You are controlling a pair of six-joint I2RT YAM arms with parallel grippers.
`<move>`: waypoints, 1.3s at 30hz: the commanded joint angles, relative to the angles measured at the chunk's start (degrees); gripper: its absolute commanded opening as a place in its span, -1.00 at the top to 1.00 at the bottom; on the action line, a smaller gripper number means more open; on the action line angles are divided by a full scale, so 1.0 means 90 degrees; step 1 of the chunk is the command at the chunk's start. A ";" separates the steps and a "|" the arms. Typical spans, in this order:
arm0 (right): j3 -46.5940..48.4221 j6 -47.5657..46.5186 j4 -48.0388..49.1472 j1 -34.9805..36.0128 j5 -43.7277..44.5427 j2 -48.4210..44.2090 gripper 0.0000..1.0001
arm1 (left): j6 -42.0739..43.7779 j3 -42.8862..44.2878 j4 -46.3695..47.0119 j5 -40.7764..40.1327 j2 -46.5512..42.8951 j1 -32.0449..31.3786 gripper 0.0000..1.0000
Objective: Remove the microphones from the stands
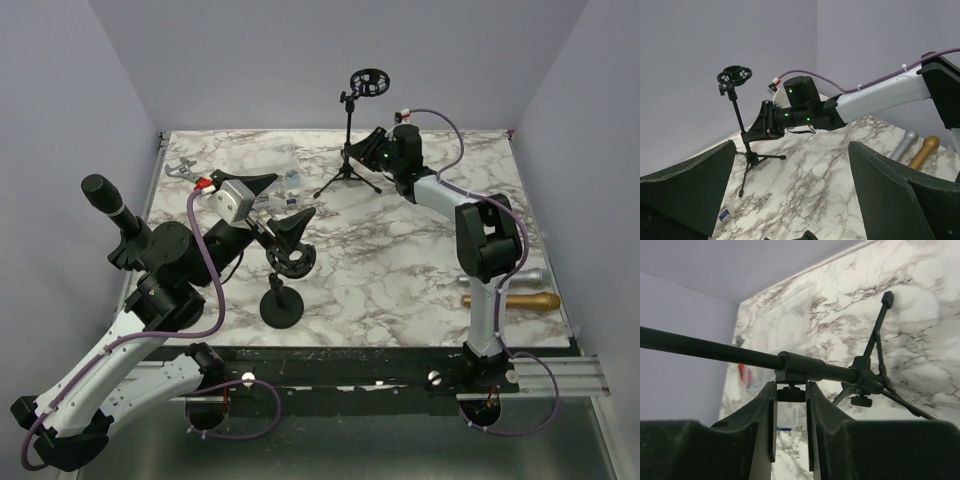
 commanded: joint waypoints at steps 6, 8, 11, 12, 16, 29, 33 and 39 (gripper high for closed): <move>0.0612 -0.3040 -0.2385 0.0892 0.3489 -0.0149 0.99 | -0.0008 -0.0082 0.0023 -0.0058 -0.0015 -0.0054 -0.98; 0.0777 -0.3515 -0.2725 0.1076 0.4069 -0.0138 0.99 | -0.0015 -0.0077 0.0021 -0.0076 -0.0017 -0.0054 -0.98; 0.0913 -0.4281 -0.2837 0.1364 0.4918 -0.0141 0.99 | -0.0019 -0.0092 0.0021 -0.0104 -0.0021 -0.0062 -0.98; 0.0918 -0.4503 -0.2836 0.1439 0.5139 -0.0143 0.99 | -0.0024 -0.0092 0.0021 -0.0158 -0.0030 -0.0063 -0.98; 0.0887 -0.5452 -0.2670 0.1696 0.5908 -0.0159 0.99 | -0.0073 -0.0163 0.0063 -0.0483 -0.0155 -0.0064 -0.97; 0.0152 -0.9699 0.0105 0.2598 0.7604 0.0435 0.99 | -0.0132 -0.0778 0.0605 -0.2270 -0.0920 -0.0073 -0.97; 0.0087 -1.0237 0.0328 0.2715 0.7484 0.0550 0.99 | -0.0138 -0.0785 0.0616 -0.2275 -0.0943 -0.0073 -0.97; -0.0018 -1.0983 0.0782 0.2815 0.7436 0.0710 0.99 | -0.0132 -0.0785 0.0616 -0.2281 -0.0962 -0.0073 -0.98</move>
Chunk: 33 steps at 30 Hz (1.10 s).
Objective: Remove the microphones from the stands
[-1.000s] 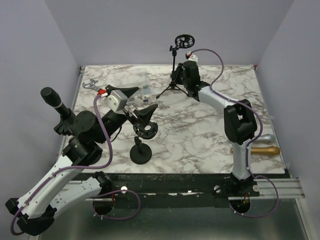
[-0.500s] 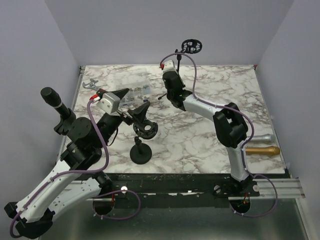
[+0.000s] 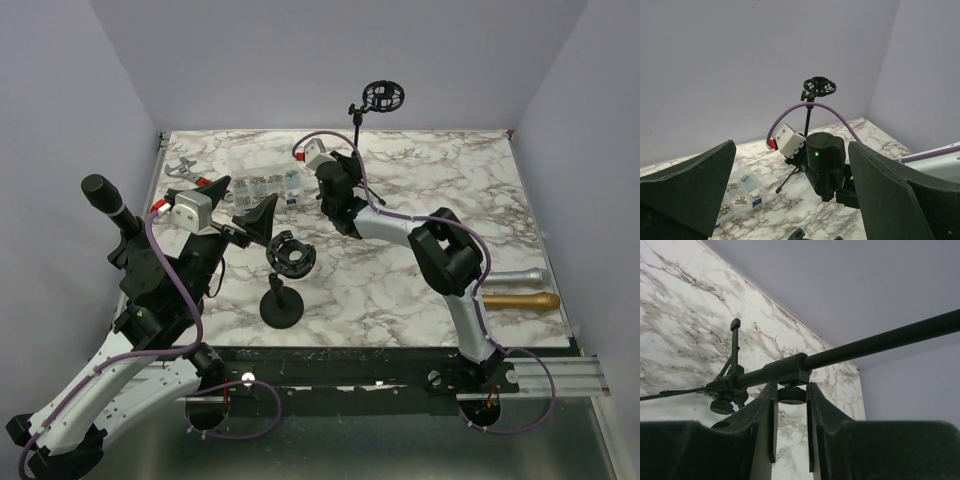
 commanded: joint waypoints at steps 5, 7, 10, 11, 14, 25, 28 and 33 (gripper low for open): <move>0.0046 -0.0515 -0.0205 0.0152 -0.0031 0.0372 0.99 | -0.0019 -0.0045 0.0143 -0.0198 -0.0035 -0.0032 -0.98; 0.0156 -0.0278 -0.0367 0.0163 -0.0058 0.0329 0.99 | -0.0019 -0.0050 0.0139 -0.0189 -0.0033 -0.0030 -0.97; 0.0318 0.0098 -0.0651 0.0160 -0.0059 0.0215 0.86 | -0.0021 -0.0045 0.0138 -0.0179 -0.0006 -0.0032 -0.97; 0.0399 0.0353 -0.0951 0.0163 -0.0154 0.0130 0.63 | -0.0015 -0.0045 0.0138 -0.0188 0.0004 -0.0032 -0.97; 0.0491 0.1053 -0.1494 0.0163 -0.0532 -0.0234 -0.21 | -0.0013 -0.0026 0.0123 -0.0160 0.0016 -0.0031 -0.98; -0.0527 0.3291 -0.2434 0.0153 -0.1256 -0.1985 -0.75 | -0.0052 0.0004 0.0088 -0.0063 0.0017 -0.0032 -0.97; -0.0972 0.3963 -0.2564 0.0152 -0.1535 -0.2445 -0.75 | -0.0085 0.0010 0.0080 -0.0042 0.0017 -0.0032 -0.98; -0.1565 0.5215 -0.2788 0.0143 -0.2382 -0.3274 -0.75 | -0.0082 0.0014 0.0074 -0.0013 0.0030 -0.0037 -0.98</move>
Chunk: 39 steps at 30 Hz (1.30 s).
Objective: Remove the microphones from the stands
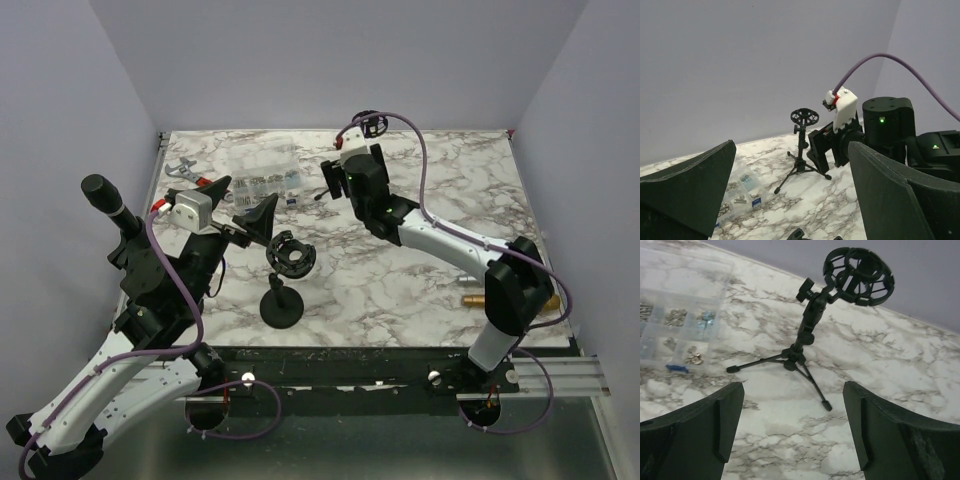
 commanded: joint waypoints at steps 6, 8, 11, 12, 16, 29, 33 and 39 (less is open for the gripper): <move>-0.1145 0.2502 -0.0668 0.0016 -0.1882 -0.1416 -0.76 | -0.0026 0.0082 -0.0003 0.0081 0.0134 -0.0042 -0.98; -0.1351 0.2847 -0.0815 0.0019 -0.2123 -0.1704 -0.76 | -0.0031 0.0064 0.0024 0.0116 0.0148 -0.0043 -0.98; -0.1679 0.3349 -0.0933 0.0019 -0.2486 -0.2115 -0.77 | -0.0035 0.0089 0.0001 0.0138 0.0203 -0.0042 -0.98; -0.1759 0.3427 -0.0918 0.0018 -0.2722 -0.2274 -0.77 | -0.0027 0.0106 -0.0020 0.0150 0.0224 -0.0042 -0.97; -0.2023 0.3821 -0.0858 0.0018 -0.3191 -0.2806 -0.80 | 0.0094 0.0102 0.0023 0.0247 0.0301 -0.0042 -0.97; -0.2310 0.4192 -0.0757 0.0019 -0.5063 -0.3739 -0.82 | 0.0500 0.1237 -0.1606 -0.0715 0.0799 -0.0024 -0.98; -0.2552 0.4277 -0.0256 0.0018 -0.5250 -0.3886 -0.84 | -0.0171 0.2041 -0.3097 -0.1188 0.0783 0.0007 -0.98; -0.2527 0.4329 0.0078 0.0012 -0.5648 -0.3717 -0.85 | -0.1244 0.3306 -0.5676 -0.1771 0.0777 0.0017 -0.97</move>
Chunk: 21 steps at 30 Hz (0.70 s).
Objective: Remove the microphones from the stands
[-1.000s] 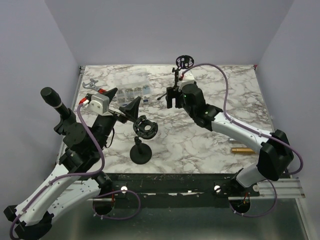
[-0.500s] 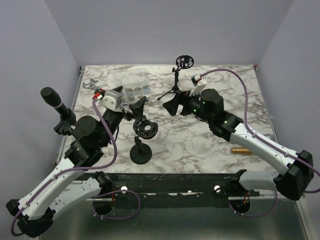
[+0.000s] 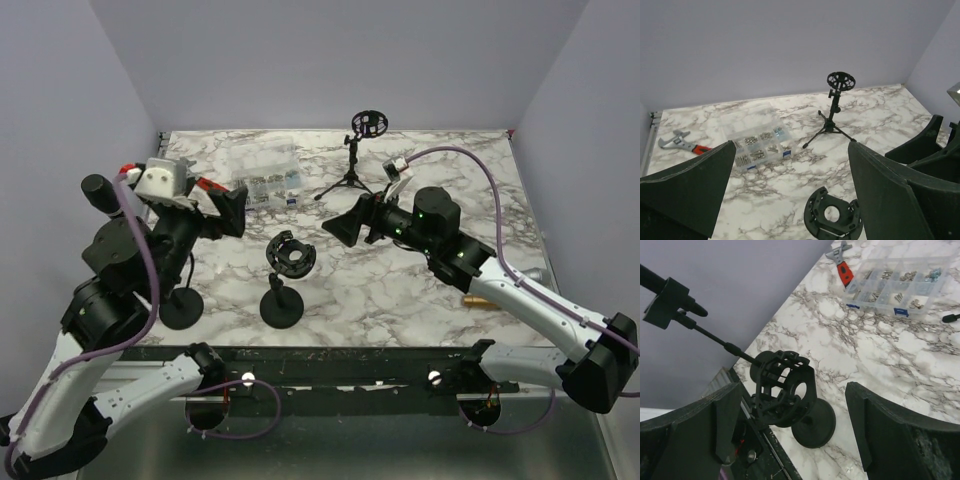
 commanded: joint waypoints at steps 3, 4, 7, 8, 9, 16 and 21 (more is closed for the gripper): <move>0.0050 0.0157 0.0595 0.0016 -0.0823 0.0200 -0.85 | -0.1282 0.0843 -0.2951 -0.1247 -0.0374 0.0014 -0.98; 0.0051 0.0179 0.0645 0.0019 -0.0890 0.0220 -0.85 | -0.1407 0.0860 -0.3138 -0.1463 -0.0490 0.0014 -0.98; 0.0031 0.0218 0.0731 0.0019 -0.0986 0.0247 -0.85 | -0.1711 0.0826 -0.3471 -0.2048 -0.0793 0.0014 -0.98; 0.0022 0.0224 0.0720 0.0019 -0.0987 0.0252 -0.86 | -0.1831 0.0822 -0.3597 -0.2235 -0.0872 0.0014 -0.97; 0.0021 0.0233 0.0711 0.0018 -0.0990 0.0254 -0.86 | -0.1937 0.0824 -0.3729 -0.2446 -0.0911 0.0014 -0.98; -0.0110 0.0413 0.0712 0.0019 -0.0866 0.0151 -0.86 | -0.1856 0.0628 -0.3618 -0.3771 -0.0836 0.0014 -0.98; -0.0171 0.0487 0.0592 0.0017 -0.0733 -0.0003 -0.85 | -0.2060 0.0738 -0.3803 -0.4177 -0.0523 0.0160 -0.98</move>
